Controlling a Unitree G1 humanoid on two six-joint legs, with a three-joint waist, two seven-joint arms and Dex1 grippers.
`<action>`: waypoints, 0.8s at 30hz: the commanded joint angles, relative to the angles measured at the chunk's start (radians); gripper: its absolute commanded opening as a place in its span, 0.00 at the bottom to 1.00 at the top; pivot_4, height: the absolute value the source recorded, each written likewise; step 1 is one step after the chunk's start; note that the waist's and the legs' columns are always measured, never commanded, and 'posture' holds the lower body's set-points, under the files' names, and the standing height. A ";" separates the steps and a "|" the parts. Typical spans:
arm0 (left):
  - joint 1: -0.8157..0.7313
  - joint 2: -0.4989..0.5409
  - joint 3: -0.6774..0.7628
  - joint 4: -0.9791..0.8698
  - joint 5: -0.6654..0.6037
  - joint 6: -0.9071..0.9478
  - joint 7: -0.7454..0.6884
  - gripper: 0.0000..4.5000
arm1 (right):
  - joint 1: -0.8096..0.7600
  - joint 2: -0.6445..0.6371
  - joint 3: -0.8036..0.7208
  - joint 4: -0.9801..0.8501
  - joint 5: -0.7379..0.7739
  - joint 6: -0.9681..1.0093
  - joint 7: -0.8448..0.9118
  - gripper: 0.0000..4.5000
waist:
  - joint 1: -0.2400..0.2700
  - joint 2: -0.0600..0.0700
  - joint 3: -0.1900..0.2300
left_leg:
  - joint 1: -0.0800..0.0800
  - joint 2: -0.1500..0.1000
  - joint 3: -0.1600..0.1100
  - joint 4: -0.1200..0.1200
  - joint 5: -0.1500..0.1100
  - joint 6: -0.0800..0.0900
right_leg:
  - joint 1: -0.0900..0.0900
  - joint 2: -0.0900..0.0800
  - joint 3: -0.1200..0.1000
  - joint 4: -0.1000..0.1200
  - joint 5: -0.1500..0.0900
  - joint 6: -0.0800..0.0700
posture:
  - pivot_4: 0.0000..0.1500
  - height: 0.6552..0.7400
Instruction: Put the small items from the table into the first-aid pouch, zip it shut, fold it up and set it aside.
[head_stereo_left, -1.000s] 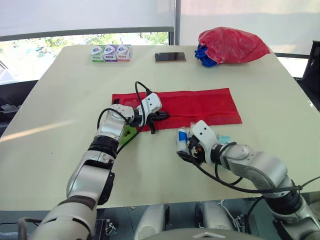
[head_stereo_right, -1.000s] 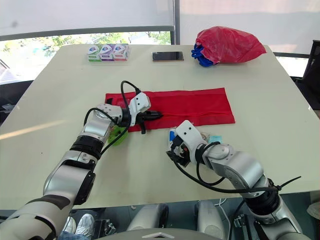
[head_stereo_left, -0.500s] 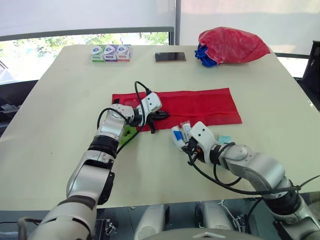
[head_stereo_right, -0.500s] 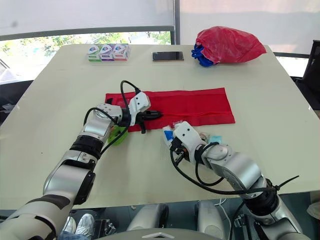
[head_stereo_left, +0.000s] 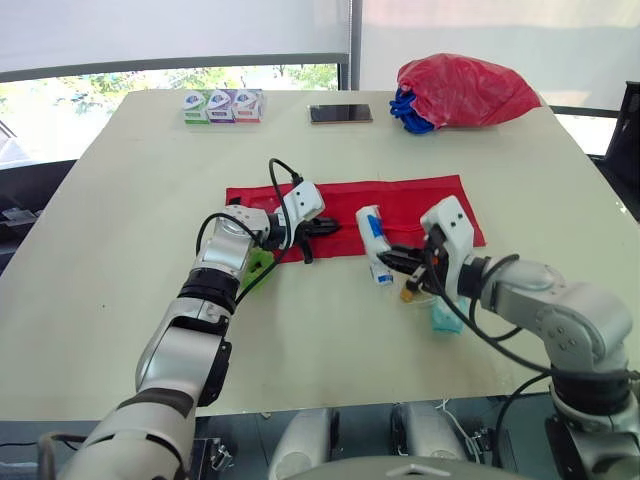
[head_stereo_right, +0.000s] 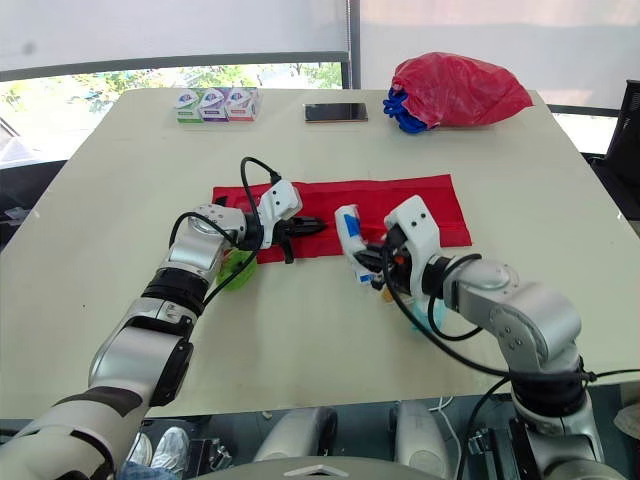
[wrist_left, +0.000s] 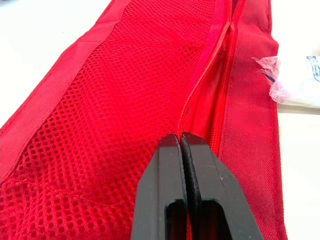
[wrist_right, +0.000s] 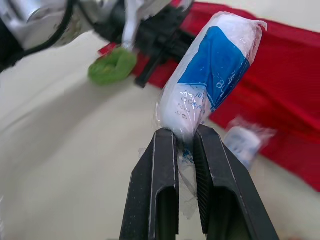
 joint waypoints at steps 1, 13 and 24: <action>-0.025 -0.018 0.043 -0.024 -0.048 0.020 0.009 0.00 | -0.053 0.003 0.006 0.080 0.006 0.021 0.008 0.01 | 0.000 0.000 0.000 | 0.000 0.000 0.000 0.000 0.000 0.000 | 0.000 0.000 0.000 0.000 0.000 0.000 | 1.00 1.00; 0.078 -0.052 0.035 -0.226 -0.104 0.087 0.018 0.00 | -0.127 0.034 0.166 0.356 -0.141 -0.117 0.039 0.01 | -0.003 0.000 0.000 | -0.001 0.000 0.001 0.000 0.000 0.000 | -0.002 0.000 0.001 0.000 0.000 0.000 | 1.00 1.00; 0.148 -0.054 -0.013 -0.344 -0.101 0.095 0.004 0.00 | -0.192 0.093 0.254 0.554 -0.288 -0.338 0.106 0.01 | -0.003 0.001 0.000 | -0.001 0.000 0.001 0.000 0.000 0.000 | -0.002 -0.001 0.001 0.000 0.000 0.000 | 1.00 1.00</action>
